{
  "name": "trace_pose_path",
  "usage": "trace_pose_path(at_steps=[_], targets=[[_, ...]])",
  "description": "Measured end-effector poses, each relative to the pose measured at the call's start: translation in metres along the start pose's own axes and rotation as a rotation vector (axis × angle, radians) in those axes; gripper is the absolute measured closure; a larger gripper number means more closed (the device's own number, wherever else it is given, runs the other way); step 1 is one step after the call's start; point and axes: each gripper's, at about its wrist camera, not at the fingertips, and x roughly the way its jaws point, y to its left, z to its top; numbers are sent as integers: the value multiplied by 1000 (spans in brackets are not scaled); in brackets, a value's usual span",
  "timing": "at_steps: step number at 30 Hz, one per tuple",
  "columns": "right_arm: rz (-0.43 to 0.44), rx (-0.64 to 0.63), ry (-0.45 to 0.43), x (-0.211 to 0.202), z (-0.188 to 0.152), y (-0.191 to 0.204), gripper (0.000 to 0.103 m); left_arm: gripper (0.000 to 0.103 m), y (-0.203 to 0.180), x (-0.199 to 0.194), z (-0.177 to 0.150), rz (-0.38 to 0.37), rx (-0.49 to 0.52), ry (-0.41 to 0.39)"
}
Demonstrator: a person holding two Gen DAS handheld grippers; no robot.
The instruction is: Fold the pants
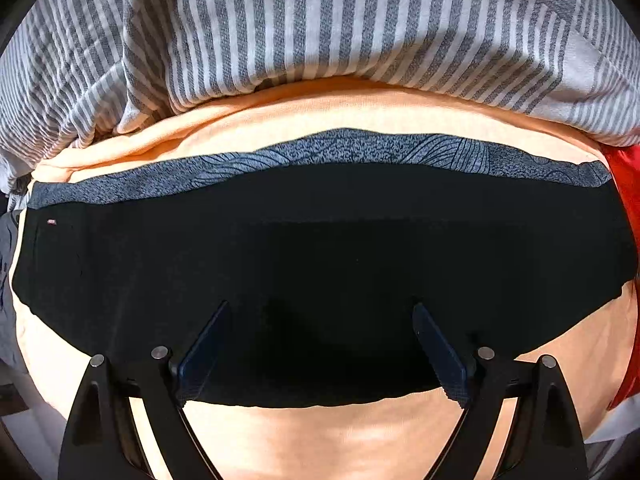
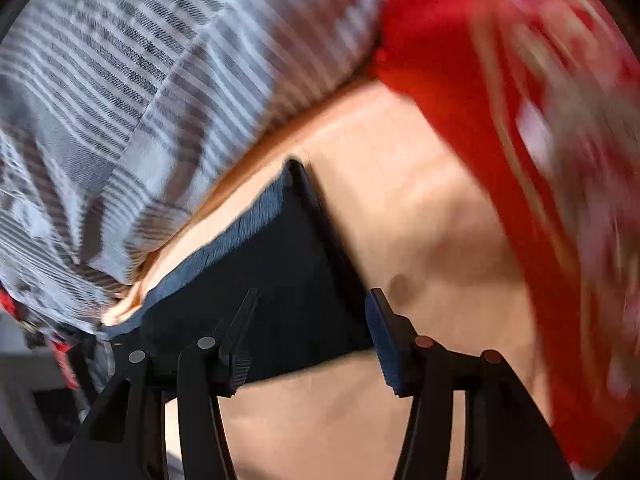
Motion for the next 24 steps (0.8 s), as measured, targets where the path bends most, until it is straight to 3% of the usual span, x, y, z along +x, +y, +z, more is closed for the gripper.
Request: trace_pose_path(at_steps=[4, 8, 9, 10, 11, 14, 18, 21, 22, 24], targets=[[89, 52, 40, 11, -23, -12, 46, 11, 6, 1, 0, 9, -9, 5], [152, 92, 21, 34, -17, -8, 47, 11, -2, 7, 3, 15, 6, 8], [158, 109, 19, 40, -14, -8, 54, 11, -5, 8, 3, 22, 19, 12], [163, 133, 20, 45, -11, -8, 89, 11, -8, 8, 2, 24, 26, 17], [172, 163, 26, 48, -10, -10, 95, 11, -10, 5, 1, 20, 34, 20], [252, 213, -3, 38, -17, -5, 95, 11, -12, -7, 0, 13, 57, -13], [189, 180, 41, 36, -33, -10, 94, 11, -9, 0, 3, 44, 67, 0], [115, 232, 117, 52, -37, -26, 74, 11, -1, 3, 3, 62, 36, 13], [96, 252, 98, 46, -38, -29, 61, 11, 2, 2, 3, 61, 30, 4], [33, 241, 38, 30, -40, -28, 56, 11, 7, -1, 2, 75, 27, -10]])
